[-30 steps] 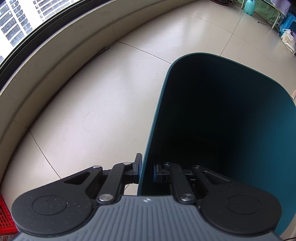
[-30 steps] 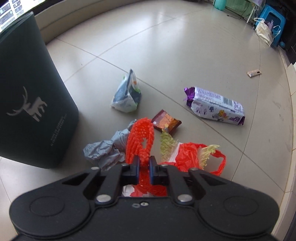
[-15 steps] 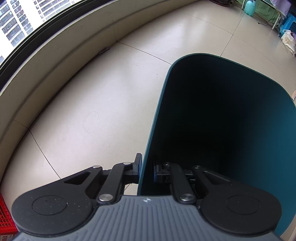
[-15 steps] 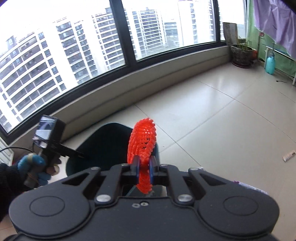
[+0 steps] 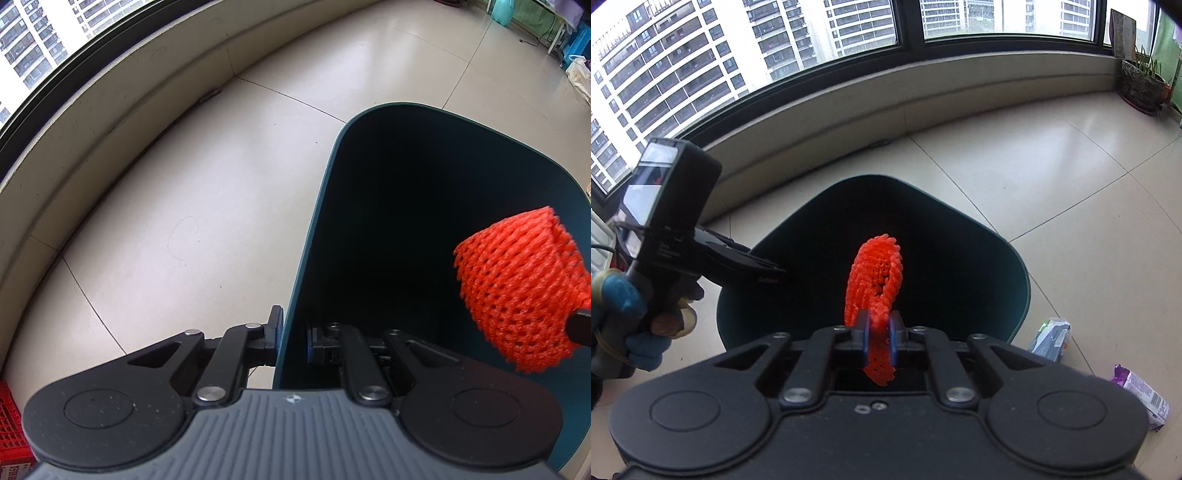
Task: Collect trash
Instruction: 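Carry the orange mesh over the bin and open the right gripper, then lower the right gripper to the red plastic bag and close it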
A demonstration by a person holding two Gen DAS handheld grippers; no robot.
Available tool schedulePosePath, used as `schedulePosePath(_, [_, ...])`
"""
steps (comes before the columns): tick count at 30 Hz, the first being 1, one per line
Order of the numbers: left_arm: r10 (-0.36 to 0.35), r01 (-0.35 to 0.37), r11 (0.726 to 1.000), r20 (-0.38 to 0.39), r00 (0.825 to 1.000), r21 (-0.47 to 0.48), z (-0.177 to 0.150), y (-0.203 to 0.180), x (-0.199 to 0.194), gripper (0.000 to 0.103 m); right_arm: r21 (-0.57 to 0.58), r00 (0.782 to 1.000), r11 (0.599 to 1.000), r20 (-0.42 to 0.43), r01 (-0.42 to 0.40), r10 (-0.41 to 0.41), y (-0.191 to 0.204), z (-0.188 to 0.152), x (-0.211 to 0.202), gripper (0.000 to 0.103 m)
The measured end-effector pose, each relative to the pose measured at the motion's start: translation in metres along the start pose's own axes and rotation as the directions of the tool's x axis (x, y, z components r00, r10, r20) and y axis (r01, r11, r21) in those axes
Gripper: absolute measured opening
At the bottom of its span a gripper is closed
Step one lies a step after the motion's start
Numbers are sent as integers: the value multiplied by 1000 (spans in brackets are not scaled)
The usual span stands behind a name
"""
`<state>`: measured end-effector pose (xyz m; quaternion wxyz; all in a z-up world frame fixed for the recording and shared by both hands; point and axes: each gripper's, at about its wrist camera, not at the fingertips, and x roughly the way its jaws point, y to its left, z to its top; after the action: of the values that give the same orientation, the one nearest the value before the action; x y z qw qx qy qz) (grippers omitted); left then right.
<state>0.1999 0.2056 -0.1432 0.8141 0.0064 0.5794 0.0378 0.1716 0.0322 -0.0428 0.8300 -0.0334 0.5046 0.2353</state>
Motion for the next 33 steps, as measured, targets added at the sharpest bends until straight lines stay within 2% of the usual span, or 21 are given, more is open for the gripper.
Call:
schedulePosePath(5, [10,-10,1000,-7,1000,-21,8,1,4,13,-12,998,1000,-59,-3,3,-2,1,20,11])
schedulePosePath(7, [19,-19,1000,-13,1000,-8,13,1,6,14,-12,997,1000,-83,1,-2,-2,4,27,18])
schedulePosePath(9, [9,-9,1000,-30,1000,-9,18,5,8,14,-1,996,1000,-94,13,-13,-4,6,26,20])
schedulePosePath(15, [-11,10,1000,-61,998,-5,21,9,10,13,41,997,999,-78,17,-14,-10,11,-18,24])
schedulePosePath(19, [-2,2,1000,-66,998,-5,22,8,11,13,58,998,998,-51,-20,23,-17,7,-50,37])
schedulePosePath(21, [0,-1,1000,-74,997,-16,24,8,10,13,53,999,998,-43,-30,33,-20,8,-51,42])
schedulePosePath(25, [12,-13,1000,-69,998,-9,27,5,11,14,73,999,997,-35,-38,40,-42,5,-60,42])
schedulePosePath(29, [25,-26,999,-66,998,-17,25,-1,7,14,128,999,991,-6,41,-41,-91,-3,-81,46])
schedulePosePath(30, [32,-33,999,-67,997,-16,25,-3,7,15,142,997,987,-4,70,-71,-103,-6,-85,50])
schedulePosePath(31, [36,-37,999,-69,997,-18,25,-4,7,15,154,994,982,-3,106,-107,-117,-14,-92,59])
schedulePosePath(33, [46,-47,999,-70,996,-13,26,-9,5,16,159,985,972,-23,172,-170,-139,-34,-92,67])
